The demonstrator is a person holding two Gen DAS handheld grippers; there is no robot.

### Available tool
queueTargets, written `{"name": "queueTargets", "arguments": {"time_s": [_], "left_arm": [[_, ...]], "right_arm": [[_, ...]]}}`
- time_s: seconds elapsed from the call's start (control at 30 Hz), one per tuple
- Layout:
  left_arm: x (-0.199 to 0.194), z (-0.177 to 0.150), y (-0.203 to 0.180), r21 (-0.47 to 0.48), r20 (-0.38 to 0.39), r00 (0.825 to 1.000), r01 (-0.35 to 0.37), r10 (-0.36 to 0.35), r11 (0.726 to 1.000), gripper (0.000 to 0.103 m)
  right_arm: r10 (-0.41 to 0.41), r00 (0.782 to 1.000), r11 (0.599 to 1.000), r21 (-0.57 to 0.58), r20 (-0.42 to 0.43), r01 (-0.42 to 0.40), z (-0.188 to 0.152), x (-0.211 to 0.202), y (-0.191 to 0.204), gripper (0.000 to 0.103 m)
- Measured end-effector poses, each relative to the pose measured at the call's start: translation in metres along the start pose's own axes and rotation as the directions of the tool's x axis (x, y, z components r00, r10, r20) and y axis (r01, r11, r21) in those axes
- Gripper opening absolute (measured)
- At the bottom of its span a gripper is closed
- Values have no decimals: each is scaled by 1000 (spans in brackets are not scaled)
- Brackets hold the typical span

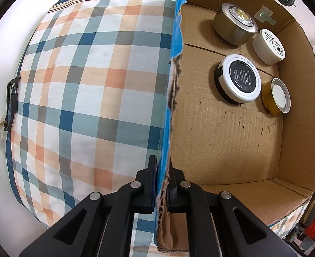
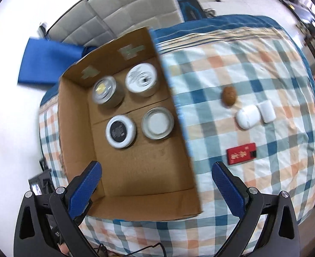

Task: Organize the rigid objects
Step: 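Move the right gripper to the white earbud case and grasp it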

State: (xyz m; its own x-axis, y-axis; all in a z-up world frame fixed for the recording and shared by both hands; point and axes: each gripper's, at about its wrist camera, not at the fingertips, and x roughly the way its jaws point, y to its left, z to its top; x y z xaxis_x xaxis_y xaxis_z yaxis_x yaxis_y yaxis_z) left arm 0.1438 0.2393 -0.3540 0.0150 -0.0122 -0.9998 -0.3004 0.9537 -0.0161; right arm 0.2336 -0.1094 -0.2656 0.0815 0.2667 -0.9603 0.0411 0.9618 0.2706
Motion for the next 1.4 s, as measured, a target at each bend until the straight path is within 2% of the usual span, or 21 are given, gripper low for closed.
{"name": "queueTargets", "arguments": {"time_s": [0.17, 0.3, 0.43, 0.53, 0.57, 0.6, 0.63, 0.67, 0.73, 0.93, 1.03, 1.2, 1.4], "left_arm": [[0, -1, -1, 0, 1, 1000, 2, -2, 1000, 4], [0, -2, -2, -1, 1, 1000, 1, -1, 1000, 4], [0, -3, -1, 0, 2, 1000, 1, -1, 1000, 4], [0, -2, 0, 0, 2, 1000, 0, 0, 1000, 4], [0, -3, 0, 1, 2, 1000, -1, 1, 1000, 4], [0, -3, 0, 2, 2, 1000, -1, 1, 1000, 4], [1, -3, 0, 2, 1, 1000, -2, 2, 1000, 4], [1, -3, 0, 3, 1, 1000, -2, 2, 1000, 4], [1, -2, 0, 3, 0, 1000, -3, 3, 1000, 4], [2, -2, -1, 4, 0, 1000, -4, 4, 1000, 4], [3, -2, -1, 4, 1, 1000, -8, 8, 1000, 4], [3, -2, -1, 1, 2, 1000, -8, 8, 1000, 4], [3, -2, -1, 0, 3, 1000, -8, 8, 1000, 4]], "right_arm": [[-36, 999, 990, 140, 32, 32, 16, -1, -60, 103], [-91, 994, 970, 233, 53, 77, 33, 14, -114, 103], [-143, 990, 954, 267, 3, 137, 47, 48, -147, 103], [-136, 990, 942, 303, -40, 141, 52, 78, -165, 103], [-115, 992, 938, 323, -50, 125, 54, 90, -171, 100], [-104, 993, 933, 342, -55, 116, 55, 97, -174, 95], [-93, 994, 928, 356, -54, 106, 56, 101, -176, 82], [-79, 995, 922, 377, -53, 93, 58, 107, -180, 74], [-85, 995, 909, 404, -54, 100, 62, 116, -185, 69], [-124, 991, 888, 439, -60, 137, 71, 131, -191, 68], [-166, 983, 883, 432, -77, 183, 73, 132, -187, 59], [-202, 974, 911, 345, -102, 225, 72, 135, -176, 58], [-176, 982, 947, 259, -73, 189, 63, 121, -152, 58]]}}
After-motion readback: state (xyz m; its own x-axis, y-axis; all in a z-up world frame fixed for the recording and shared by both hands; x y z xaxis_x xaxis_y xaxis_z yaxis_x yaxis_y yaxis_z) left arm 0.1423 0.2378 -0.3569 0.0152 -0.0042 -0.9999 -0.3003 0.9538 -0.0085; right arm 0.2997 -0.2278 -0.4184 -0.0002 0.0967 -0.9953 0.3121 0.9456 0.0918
